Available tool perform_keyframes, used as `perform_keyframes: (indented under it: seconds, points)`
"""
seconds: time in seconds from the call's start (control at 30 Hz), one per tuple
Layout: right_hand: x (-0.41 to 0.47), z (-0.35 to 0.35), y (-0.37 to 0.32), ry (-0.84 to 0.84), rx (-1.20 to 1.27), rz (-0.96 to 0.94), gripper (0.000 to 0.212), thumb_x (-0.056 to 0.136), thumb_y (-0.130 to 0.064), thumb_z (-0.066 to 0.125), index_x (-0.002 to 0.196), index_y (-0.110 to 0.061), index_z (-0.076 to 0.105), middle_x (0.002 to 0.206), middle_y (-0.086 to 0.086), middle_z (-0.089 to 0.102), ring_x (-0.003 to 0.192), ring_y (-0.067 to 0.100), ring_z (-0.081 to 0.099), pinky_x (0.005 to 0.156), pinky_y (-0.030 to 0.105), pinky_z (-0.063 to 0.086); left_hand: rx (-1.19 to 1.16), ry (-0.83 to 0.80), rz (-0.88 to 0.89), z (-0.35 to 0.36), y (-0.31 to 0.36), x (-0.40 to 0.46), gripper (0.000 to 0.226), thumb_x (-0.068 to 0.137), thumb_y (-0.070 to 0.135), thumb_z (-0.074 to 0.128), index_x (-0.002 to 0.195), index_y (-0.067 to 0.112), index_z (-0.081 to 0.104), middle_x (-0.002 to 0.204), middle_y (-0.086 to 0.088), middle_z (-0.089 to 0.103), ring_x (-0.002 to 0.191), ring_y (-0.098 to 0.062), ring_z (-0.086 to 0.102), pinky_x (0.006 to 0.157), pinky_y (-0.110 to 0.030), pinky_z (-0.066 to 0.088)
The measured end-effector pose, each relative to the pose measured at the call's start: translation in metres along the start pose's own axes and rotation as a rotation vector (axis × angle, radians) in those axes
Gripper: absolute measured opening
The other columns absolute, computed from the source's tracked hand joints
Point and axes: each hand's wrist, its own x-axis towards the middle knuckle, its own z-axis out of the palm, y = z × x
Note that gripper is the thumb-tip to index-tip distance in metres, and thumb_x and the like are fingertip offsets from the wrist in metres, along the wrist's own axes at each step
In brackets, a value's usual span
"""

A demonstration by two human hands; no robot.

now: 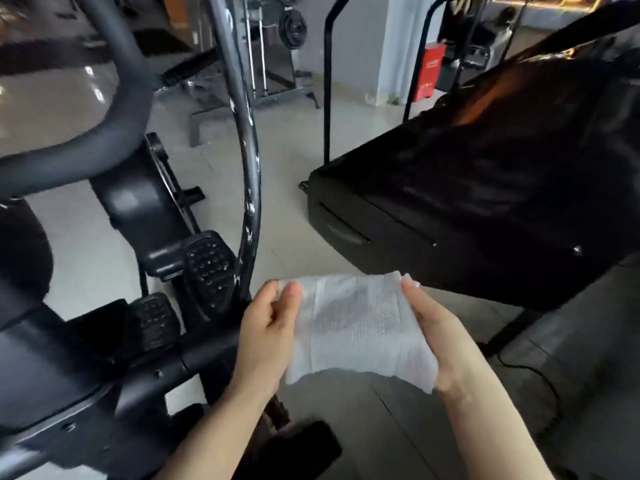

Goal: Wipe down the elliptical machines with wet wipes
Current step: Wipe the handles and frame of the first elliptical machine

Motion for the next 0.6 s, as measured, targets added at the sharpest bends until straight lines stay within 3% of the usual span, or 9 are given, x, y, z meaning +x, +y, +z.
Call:
perform_keyframes:
  seconds: [0.07, 0.13, 0.23, 0.37, 0.5, 0.6]
  points:
    - [0.031, 0.012, -0.008, -0.085, -0.170, 0.026, 0.037, 0.086, -0.028, 0.061, 0.112, -0.003, 0.070, 0.098, 0.017, 0.071, 0.076, 0.022, 0.072, 0.055, 0.029, 0.055, -0.025, 0.149, -0.007, -0.008, 0.001, 0.018, 0.026, 0.098, 0.026, 0.054, 0.082, 0.007, 0.061, 0.070, -0.008, 0.048, 0.066, -0.003, 0.046, 0.063, -0.012, 0.039]
    - [0.061, 0.025, -0.015, -0.148, -0.299, 0.025, 0.044, 0.080, -0.016, 0.065, 0.120, 0.002, 0.063, 0.103, 0.019, 0.070, 0.081, 0.024, 0.071, 0.058, 0.031, 0.055, -0.109, 0.257, 0.000, -0.016, 0.002, 0.032, 0.021, 0.096, 0.024, 0.057, 0.079, 0.016, 0.065, 0.072, 0.001, 0.058, 0.073, -0.003, 0.053, 0.069, -0.012, 0.043]
    - [0.096, 0.044, -0.022, -0.170, -0.390, -0.031, 0.038, 0.081, -0.012, 0.066, 0.116, 0.003, 0.065, 0.106, 0.019, 0.072, 0.088, 0.027, 0.071, 0.063, 0.032, 0.057, -0.282, 0.315, -0.025, -0.028, -0.007, 0.050, 0.022, 0.086, 0.036, 0.062, 0.072, 0.019, 0.064, 0.078, 0.005, 0.060, 0.081, -0.010, 0.054, 0.077, -0.023, 0.044]
    - [0.131, 0.065, -0.027, -0.143, -0.544, -0.099, 0.026, 0.090, -0.013, 0.064, 0.114, -0.002, 0.066, 0.104, 0.015, 0.074, 0.097, 0.030, 0.071, 0.074, 0.037, 0.060, -0.317, 0.346, -0.086, -0.034, -0.020, 0.059, 0.025, 0.087, 0.047, 0.066, 0.086, 0.022, 0.064, 0.091, 0.003, 0.067, 0.092, -0.018, 0.061, 0.083, -0.034, 0.050]
    - [0.152, 0.080, -0.029, -0.210, -0.771, -0.198, 0.017, 0.094, -0.014, 0.062, 0.104, -0.002, 0.068, 0.097, 0.015, 0.074, 0.089, 0.026, 0.071, 0.074, 0.034, 0.056, -0.264, 0.288, -0.015, -0.037, -0.028, 0.056, 0.037, 0.076, 0.030, 0.074, 0.109, 0.025, 0.059, 0.102, 0.007, 0.068, 0.096, -0.010, 0.066, 0.078, -0.024, 0.053]
    - [0.177, 0.080, -0.034, -0.269, -0.951, -0.305, 0.017, 0.093, -0.019, 0.065, 0.096, -0.003, 0.065, 0.083, 0.012, 0.065, 0.078, 0.023, 0.061, 0.070, 0.034, 0.049, -0.183, 0.381, -0.029, -0.036, -0.027, 0.060, 0.036, 0.082, 0.016, 0.075, 0.113, 0.023, 0.058, 0.093, 0.010, 0.070, 0.085, -0.005, 0.066, 0.068, -0.020, 0.053]
